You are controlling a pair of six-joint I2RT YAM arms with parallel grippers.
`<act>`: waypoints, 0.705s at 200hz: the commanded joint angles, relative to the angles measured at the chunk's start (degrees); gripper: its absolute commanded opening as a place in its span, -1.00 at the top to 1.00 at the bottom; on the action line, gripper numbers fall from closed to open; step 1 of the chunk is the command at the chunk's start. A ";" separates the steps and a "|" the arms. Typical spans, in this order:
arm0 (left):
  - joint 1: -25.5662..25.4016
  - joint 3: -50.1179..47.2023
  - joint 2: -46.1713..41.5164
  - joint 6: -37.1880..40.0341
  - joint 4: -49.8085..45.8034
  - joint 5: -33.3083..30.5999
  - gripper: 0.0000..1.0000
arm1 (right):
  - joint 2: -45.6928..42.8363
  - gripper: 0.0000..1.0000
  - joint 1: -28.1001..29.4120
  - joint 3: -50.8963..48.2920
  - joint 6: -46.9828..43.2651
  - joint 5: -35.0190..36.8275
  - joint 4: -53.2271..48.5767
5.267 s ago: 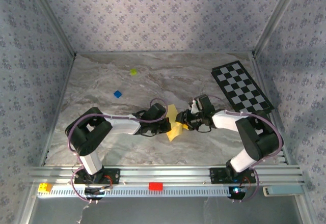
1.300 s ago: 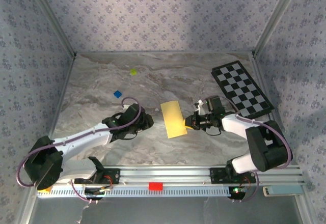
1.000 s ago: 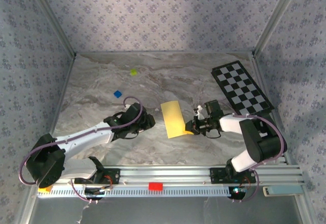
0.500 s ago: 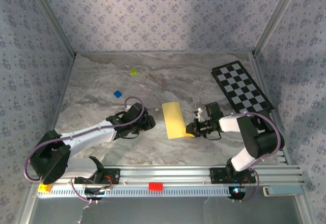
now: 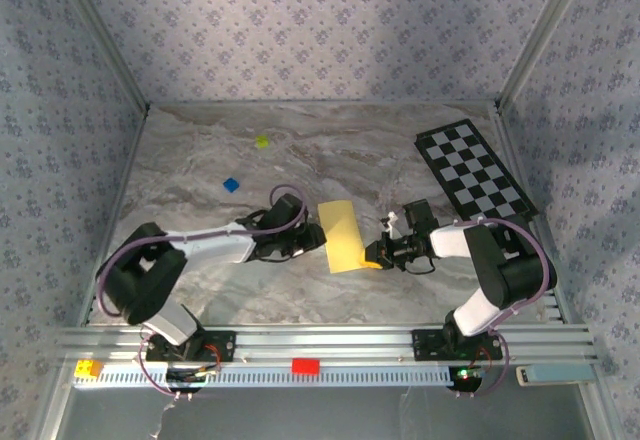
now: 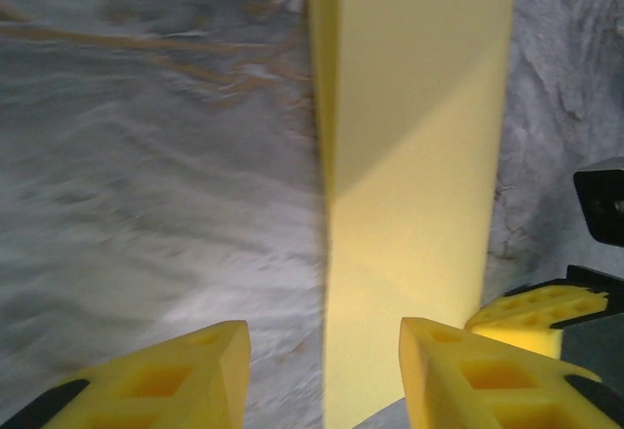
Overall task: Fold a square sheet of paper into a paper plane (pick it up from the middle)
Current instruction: Third fold the triangle at the center of the table.
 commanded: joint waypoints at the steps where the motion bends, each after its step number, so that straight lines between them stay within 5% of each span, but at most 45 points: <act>1: 0.36 2.97 3.39 -0.61 3.61 4.02 0.17 | 3.29 0.90 0.57 -0.89 -0.14 8.73 -2.31; 76: 0.13 8.51 10.44 1.41 -2.74 2.81 0.25 | 3.17 0.90 0.56 -0.85 0.34 9.24 -2.01; 141: -0.03 8.29 12.03 0.28 0.70 4.49 0.53 | 3.62 0.91 0.61 -0.99 0.63 10.39 -1.83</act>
